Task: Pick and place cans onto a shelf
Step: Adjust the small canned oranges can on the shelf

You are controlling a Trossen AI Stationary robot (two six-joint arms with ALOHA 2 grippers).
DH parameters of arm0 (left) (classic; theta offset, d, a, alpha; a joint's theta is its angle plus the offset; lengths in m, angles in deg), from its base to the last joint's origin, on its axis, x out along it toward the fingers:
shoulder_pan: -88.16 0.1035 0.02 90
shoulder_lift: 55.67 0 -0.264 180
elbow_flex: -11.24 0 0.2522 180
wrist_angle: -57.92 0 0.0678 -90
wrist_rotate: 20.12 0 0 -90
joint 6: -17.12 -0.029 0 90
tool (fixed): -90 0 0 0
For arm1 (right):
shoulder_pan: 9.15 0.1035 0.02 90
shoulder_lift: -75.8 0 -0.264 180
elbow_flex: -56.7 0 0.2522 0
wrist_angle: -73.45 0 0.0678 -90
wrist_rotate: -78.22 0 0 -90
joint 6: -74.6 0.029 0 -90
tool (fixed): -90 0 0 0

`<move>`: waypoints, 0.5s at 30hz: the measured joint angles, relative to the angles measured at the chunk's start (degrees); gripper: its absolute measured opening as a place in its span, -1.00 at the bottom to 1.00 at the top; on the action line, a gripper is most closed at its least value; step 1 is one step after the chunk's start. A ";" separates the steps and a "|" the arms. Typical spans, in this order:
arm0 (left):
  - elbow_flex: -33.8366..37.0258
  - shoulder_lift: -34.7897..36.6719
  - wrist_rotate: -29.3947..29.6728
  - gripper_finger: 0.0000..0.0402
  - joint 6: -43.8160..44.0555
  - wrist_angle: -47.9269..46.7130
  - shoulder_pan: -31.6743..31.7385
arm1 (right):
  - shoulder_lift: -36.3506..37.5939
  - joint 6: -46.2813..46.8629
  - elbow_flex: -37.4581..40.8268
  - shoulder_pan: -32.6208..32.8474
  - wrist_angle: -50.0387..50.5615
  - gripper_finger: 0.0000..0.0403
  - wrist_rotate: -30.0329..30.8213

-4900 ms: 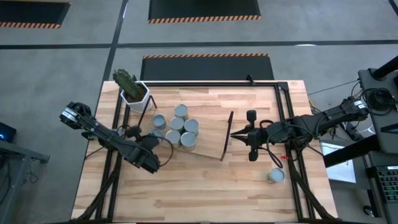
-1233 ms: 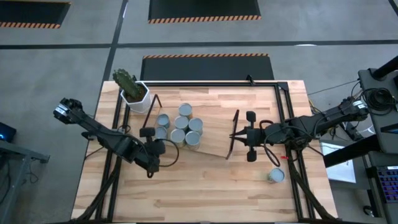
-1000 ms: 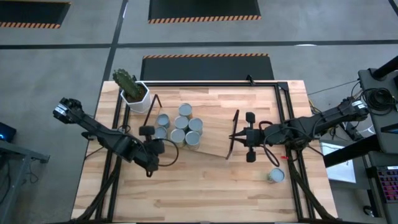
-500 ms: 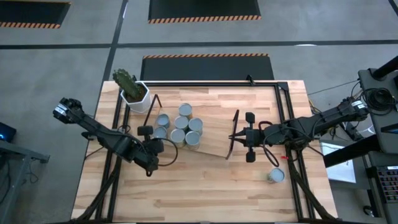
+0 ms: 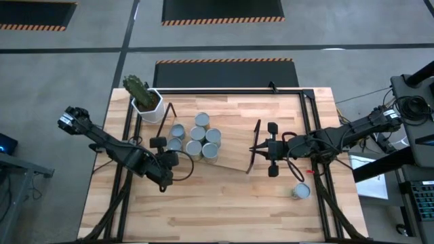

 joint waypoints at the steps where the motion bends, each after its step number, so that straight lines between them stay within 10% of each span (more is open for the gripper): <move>1: 0.00 0.00 0.00 -1.00 0.01 0.03 0.00 | 0.00 -0.02 0.00 0.00 0.01 -0.94 -0.02; 15: -1.70 1.20 0.07 -1.00 0.73 -7.88 0.19 | 0.00 -0.55 0.00 0.00 0.02 -0.94 -0.13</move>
